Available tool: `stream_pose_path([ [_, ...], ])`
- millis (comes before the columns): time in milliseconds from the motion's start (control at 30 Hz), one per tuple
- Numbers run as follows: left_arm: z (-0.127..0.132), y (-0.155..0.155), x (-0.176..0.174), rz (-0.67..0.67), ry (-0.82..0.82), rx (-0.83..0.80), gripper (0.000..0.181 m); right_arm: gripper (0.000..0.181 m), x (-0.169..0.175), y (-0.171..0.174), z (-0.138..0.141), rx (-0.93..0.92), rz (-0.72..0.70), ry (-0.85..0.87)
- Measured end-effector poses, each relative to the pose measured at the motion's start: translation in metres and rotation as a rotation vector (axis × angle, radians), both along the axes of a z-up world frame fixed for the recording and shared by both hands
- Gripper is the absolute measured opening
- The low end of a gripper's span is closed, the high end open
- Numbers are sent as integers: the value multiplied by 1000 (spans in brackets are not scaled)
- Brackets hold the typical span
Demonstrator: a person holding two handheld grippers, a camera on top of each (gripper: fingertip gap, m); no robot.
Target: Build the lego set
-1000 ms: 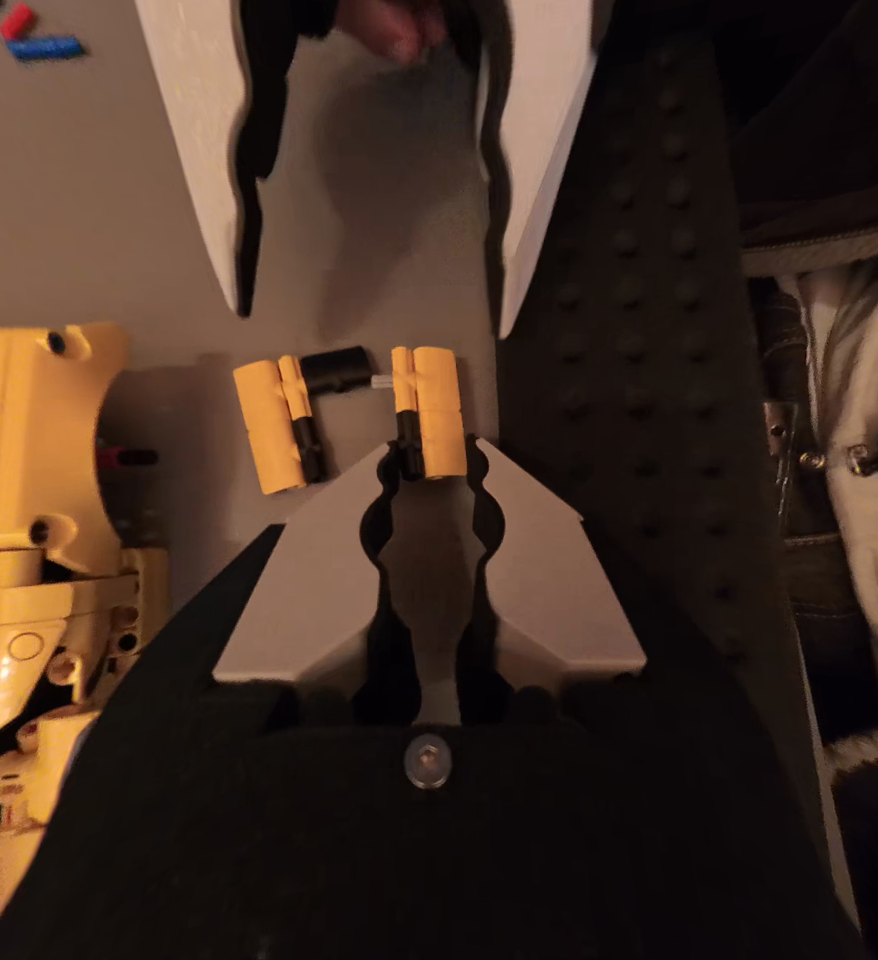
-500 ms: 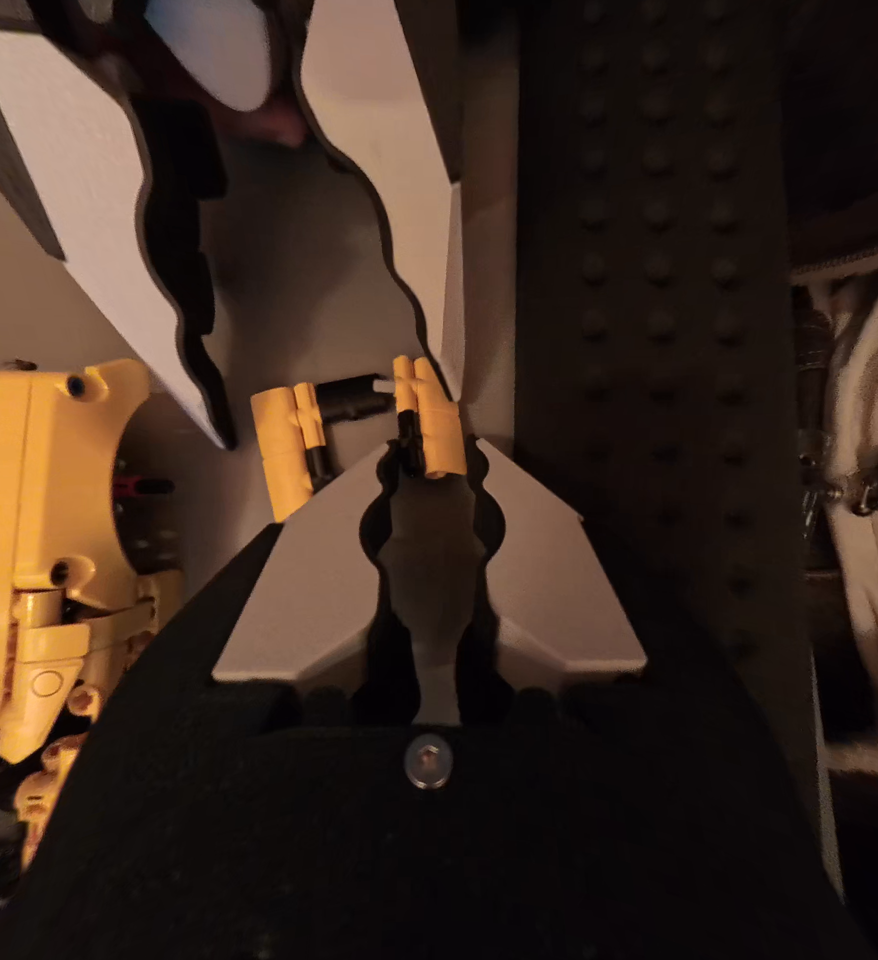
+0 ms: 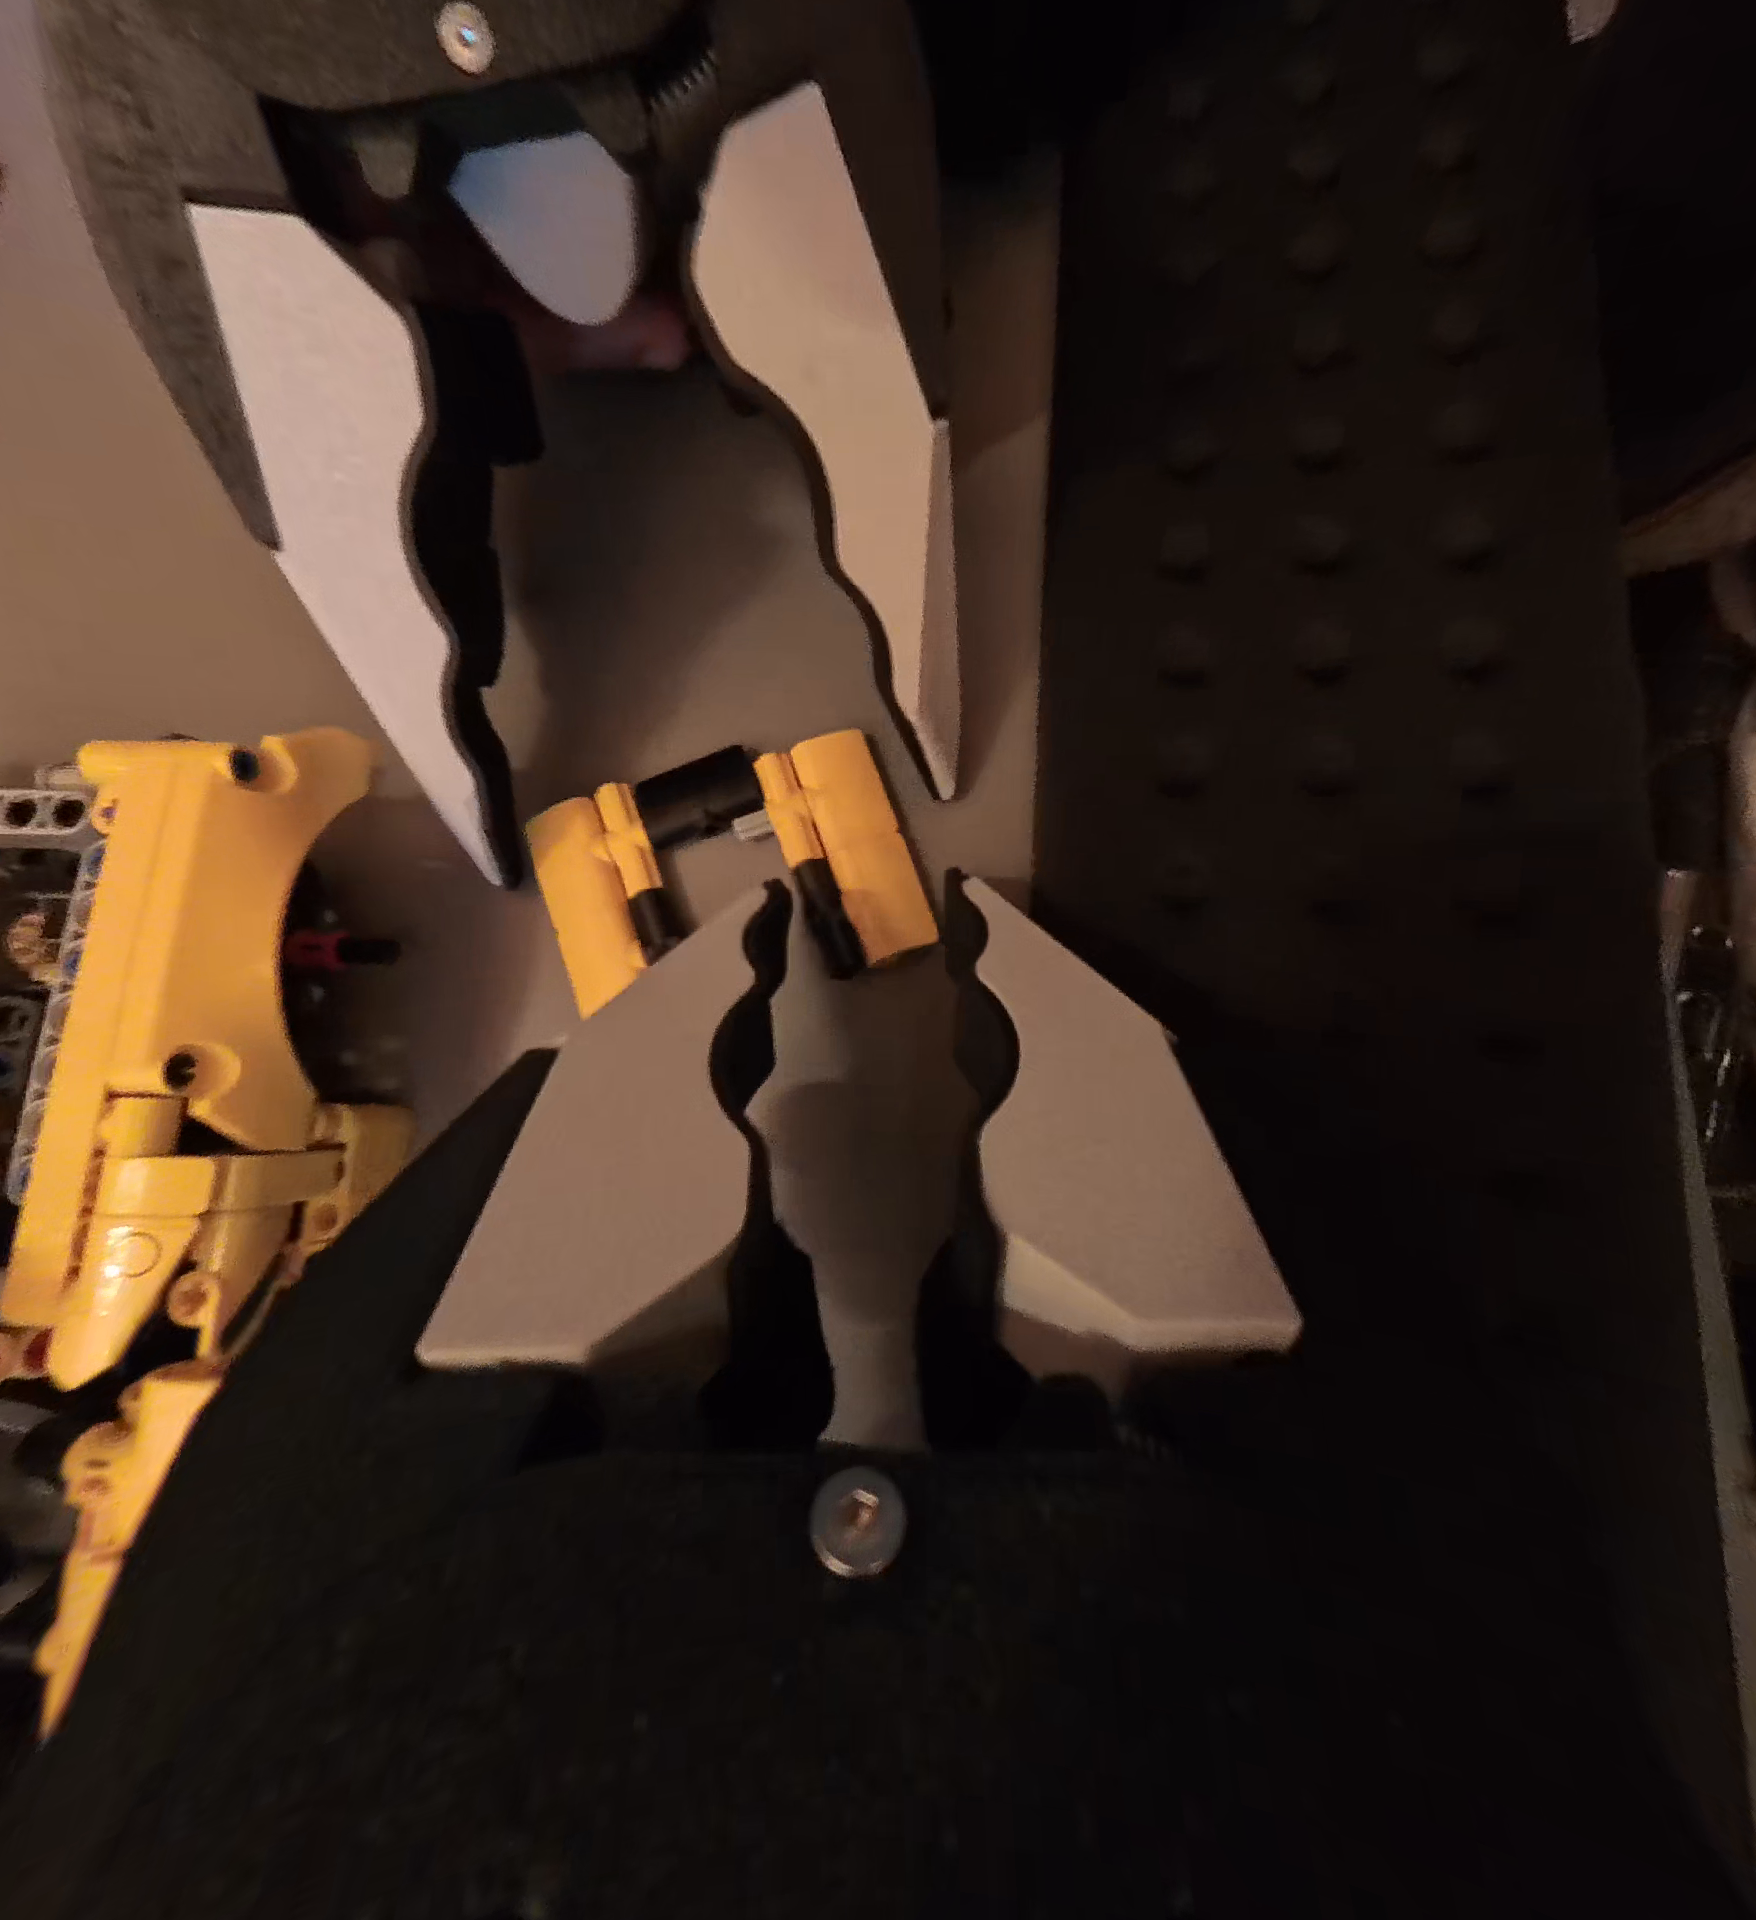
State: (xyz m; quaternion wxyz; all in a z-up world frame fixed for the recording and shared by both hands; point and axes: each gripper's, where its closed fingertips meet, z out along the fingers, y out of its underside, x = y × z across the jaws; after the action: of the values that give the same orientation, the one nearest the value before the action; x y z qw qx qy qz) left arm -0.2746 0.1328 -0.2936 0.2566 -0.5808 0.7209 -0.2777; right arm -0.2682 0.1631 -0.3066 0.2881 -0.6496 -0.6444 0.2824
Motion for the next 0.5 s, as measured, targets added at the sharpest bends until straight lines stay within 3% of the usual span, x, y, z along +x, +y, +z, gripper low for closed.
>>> stream_pose_path([
  [267,-6,1,2,-15,5,88,24,84,0,0,0,3,-7,1],
  [400,-6,-1,4,-28,6,79,24,100,4,-9,0,-20,57,0],
  [500,-6,-2,5,-28,8,58,24,99,12,-5,1,-20,52,5],
])
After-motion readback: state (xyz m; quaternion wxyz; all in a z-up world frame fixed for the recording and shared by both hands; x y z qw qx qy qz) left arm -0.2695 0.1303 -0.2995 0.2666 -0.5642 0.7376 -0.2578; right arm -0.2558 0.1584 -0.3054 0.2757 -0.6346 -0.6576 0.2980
